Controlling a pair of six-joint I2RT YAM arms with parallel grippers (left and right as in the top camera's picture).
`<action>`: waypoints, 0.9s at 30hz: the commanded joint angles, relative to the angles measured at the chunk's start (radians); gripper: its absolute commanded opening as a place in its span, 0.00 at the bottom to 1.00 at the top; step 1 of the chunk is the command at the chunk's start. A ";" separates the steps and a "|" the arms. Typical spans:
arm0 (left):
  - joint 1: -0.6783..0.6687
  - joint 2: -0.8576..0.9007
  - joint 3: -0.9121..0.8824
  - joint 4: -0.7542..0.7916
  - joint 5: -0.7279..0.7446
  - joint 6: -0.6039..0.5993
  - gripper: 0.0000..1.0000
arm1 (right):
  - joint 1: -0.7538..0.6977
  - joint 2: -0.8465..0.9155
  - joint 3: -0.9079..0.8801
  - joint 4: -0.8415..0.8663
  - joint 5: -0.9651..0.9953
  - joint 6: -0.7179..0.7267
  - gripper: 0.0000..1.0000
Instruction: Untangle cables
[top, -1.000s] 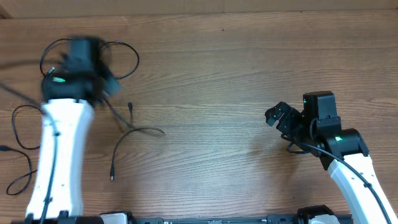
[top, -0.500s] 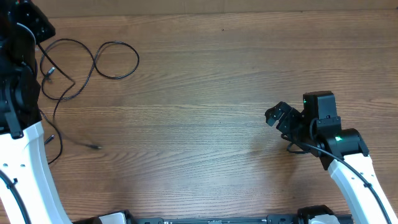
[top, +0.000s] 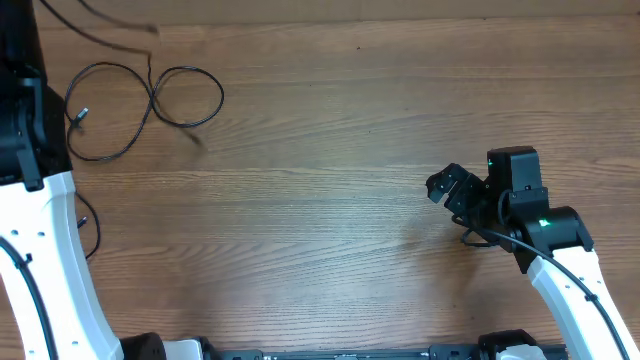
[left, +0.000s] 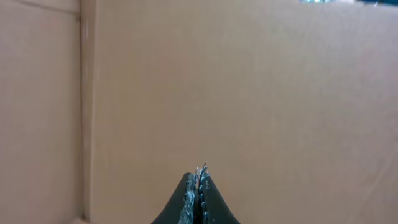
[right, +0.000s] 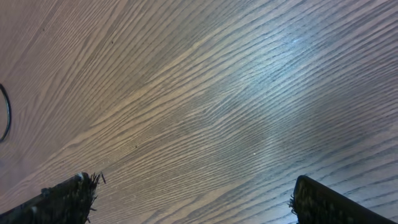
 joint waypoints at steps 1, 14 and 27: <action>0.001 0.013 0.015 0.021 0.007 0.003 0.04 | 0.003 -0.003 0.020 0.005 -0.006 -0.005 1.00; 0.008 0.015 0.140 -0.031 -0.157 0.136 0.04 | 0.003 -0.003 0.020 0.005 -0.006 -0.005 1.00; 0.007 0.028 0.164 -0.472 -0.134 0.005 0.04 | 0.003 -0.003 0.020 0.005 -0.006 -0.005 1.00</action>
